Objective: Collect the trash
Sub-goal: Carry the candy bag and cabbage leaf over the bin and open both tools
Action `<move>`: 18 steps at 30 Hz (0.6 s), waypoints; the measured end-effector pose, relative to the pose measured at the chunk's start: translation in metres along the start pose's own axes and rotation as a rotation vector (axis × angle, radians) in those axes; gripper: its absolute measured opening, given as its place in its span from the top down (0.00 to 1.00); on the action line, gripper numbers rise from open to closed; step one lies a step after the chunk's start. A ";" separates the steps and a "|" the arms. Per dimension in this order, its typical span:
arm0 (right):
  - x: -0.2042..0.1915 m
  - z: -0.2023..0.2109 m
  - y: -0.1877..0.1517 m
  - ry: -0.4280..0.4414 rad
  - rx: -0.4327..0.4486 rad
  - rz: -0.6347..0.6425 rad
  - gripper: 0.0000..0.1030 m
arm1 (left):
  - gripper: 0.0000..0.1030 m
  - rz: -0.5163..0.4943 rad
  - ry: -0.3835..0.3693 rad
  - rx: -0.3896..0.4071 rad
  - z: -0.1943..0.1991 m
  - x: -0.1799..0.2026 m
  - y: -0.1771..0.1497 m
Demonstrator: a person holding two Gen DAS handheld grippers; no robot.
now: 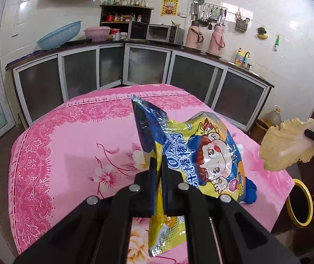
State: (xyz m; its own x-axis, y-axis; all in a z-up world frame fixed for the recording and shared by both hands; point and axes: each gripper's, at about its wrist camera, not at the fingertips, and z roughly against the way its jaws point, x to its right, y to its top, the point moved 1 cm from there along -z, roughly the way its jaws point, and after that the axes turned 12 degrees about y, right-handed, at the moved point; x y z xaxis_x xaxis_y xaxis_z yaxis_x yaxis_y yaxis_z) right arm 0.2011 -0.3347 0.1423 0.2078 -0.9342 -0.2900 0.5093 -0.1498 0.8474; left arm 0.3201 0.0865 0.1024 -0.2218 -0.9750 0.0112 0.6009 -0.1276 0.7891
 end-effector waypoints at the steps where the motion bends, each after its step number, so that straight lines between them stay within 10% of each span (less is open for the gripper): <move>1: 0.001 0.006 0.000 -0.011 0.007 0.003 0.95 | 0.96 -0.003 -0.006 0.003 0.004 0.004 -0.001; 18: 0.073 0.138 -0.062 -0.251 0.053 -0.075 0.95 | 0.96 -0.182 -0.343 0.025 0.017 0.200 -0.012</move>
State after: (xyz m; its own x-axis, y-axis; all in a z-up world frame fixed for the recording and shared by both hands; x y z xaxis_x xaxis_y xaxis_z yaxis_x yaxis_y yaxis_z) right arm 0.0698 -0.4384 0.1297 -0.0456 -0.9700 -0.2388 0.4696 -0.2318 0.8519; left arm 0.2558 -0.1035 0.1060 -0.5695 -0.8189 0.0708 0.5102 -0.2847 0.8116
